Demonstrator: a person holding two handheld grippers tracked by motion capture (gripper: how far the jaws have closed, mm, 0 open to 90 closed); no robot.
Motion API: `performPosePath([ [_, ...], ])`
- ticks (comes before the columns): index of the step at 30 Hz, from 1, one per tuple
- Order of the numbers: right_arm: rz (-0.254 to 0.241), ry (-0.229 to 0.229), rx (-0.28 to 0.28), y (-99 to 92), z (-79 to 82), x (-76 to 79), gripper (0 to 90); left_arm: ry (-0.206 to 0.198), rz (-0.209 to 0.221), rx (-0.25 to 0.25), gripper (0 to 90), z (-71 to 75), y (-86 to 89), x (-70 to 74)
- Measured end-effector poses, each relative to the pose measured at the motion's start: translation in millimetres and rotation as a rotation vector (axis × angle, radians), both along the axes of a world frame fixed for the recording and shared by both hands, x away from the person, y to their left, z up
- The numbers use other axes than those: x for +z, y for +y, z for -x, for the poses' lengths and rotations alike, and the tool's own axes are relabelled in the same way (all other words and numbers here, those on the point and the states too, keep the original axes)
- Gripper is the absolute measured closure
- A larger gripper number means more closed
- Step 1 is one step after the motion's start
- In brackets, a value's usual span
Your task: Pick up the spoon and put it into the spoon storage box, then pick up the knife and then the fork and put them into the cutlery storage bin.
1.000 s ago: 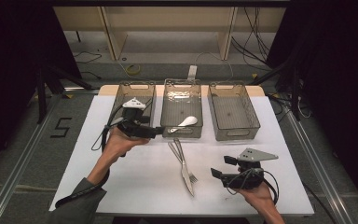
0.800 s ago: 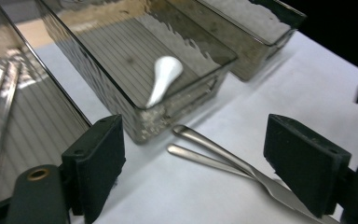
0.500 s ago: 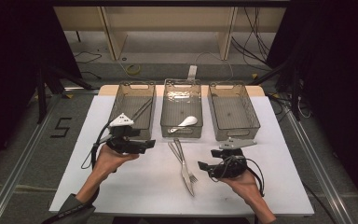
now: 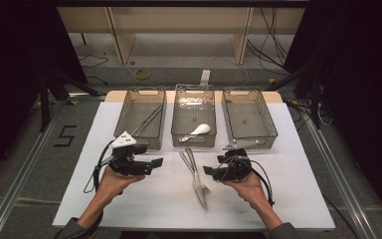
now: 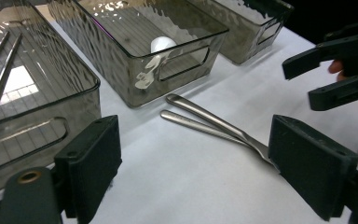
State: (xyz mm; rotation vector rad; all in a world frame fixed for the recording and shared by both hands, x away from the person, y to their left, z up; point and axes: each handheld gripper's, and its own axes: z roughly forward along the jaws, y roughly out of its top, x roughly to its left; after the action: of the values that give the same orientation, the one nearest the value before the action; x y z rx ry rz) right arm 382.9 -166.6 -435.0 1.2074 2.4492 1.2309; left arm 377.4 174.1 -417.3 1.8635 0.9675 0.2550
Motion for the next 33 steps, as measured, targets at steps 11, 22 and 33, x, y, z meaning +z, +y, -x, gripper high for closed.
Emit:
performPosePath([
  [11, 0.018, 0.053, 0.019, 17.7, -15.9, -9.1, 30.5, -0.017, 0.038, 0.013, 15.9, 10.6, 3.7, -2.1],
  [22, 0.057, 0.094, 0.050, 30.3, -22.6, -17.5, 31.0, -0.039, 0.025, 0.014, 15.7, 17.9, 5.1, -1.4],
  [33, 0.083, 0.117, 0.074, 40.9, -27.8, -21.5, 31.9, -0.047, 0.018, 0.005, 15.5, 24.8, 4.2, -1.2],
])
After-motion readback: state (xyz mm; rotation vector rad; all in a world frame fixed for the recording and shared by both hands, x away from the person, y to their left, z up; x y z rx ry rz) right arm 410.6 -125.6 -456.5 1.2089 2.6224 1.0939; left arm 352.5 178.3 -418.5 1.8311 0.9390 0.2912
